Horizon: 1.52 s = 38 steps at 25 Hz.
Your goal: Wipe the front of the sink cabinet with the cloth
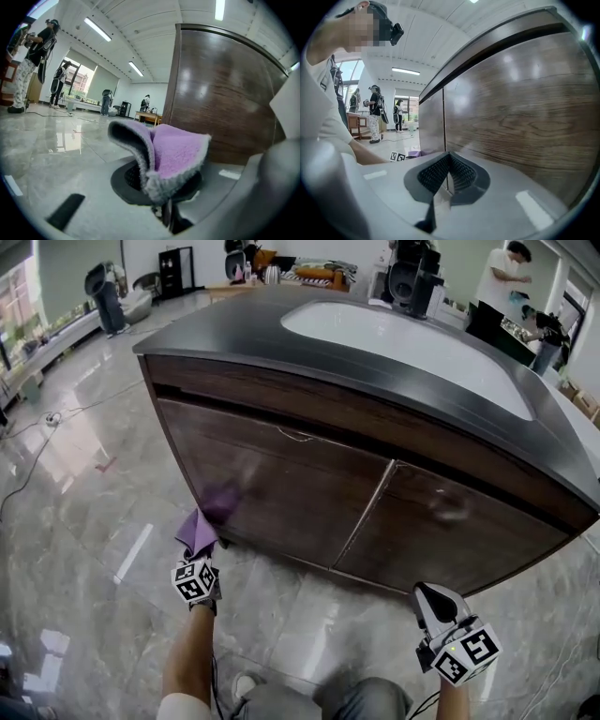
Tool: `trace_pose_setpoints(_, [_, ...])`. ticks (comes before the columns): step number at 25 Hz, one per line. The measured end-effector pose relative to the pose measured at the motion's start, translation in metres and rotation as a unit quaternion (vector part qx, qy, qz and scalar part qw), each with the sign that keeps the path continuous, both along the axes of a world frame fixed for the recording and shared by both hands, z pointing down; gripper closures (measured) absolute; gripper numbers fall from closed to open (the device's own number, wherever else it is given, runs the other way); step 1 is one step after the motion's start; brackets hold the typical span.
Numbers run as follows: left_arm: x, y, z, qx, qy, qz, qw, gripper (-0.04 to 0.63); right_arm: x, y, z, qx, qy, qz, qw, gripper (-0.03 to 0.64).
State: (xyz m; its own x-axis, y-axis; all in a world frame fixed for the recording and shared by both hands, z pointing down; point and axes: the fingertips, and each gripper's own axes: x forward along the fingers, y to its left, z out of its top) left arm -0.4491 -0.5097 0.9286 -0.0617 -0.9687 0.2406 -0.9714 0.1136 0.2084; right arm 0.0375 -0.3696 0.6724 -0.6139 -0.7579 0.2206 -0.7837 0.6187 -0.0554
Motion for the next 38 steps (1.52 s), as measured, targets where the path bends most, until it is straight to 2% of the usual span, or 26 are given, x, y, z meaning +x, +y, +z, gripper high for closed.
trace_pose_setpoints(3, [0.021,-0.004,-0.001,-0.011,-0.033,0.028,0.9990,0.550,0.015,0.006,0.004,-0.003,0.003,0.017,1.000,0.611])
trace_pose_setpoints(8, [0.059,-0.009,-0.015,-0.001,-0.059,0.065,0.9961,0.549,0.039,0.017,0.009,-0.002,0.026,0.037,0.999,0.611])
trace_pose_setpoints(12, [0.094,-0.009,-0.022,0.004,-0.079,0.100,0.9919,0.549,0.055,0.023,0.015,-0.007,0.026,0.062,0.998,0.610])
trace_pose_setpoints(18, [0.160,-0.003,-0.029,0.005,-0.127,0.171,0.9770,0.549,0.076,0.032,0.014,-0.007,0.018,0.090,0.996,0.610])
trace_pose_setpoints(25, [0.225,0.012,-0.033,0.018,-0.135,0.235,0.9625,0.548,0.090,0.050,0.021,-0.008,0.018,0.098,0.995,0.611])
trace_pose_setpoints(30, [0.284,0.026,-0.042,0.031,-0.143,0.296,0.9439,0.548,0.104,0.063,0.024,-0.006,0.025,0.111,0.993,0.610])
trace_pose_setpoints(35, [0.340,0.038,-0.049,0.045,-0.133,0.354,0.9246,0.546,0.122,0.070,0.020,-0.004,0.003,0.128,0.992,0.611])
trace_pose_setpoints(38, [0.367,0.047,-0.049,0.046,-0.138,0.387,0.9104,0.546,0.134,0.077,0.019,-0.004,-0.002,0.140,0.990,0.610])
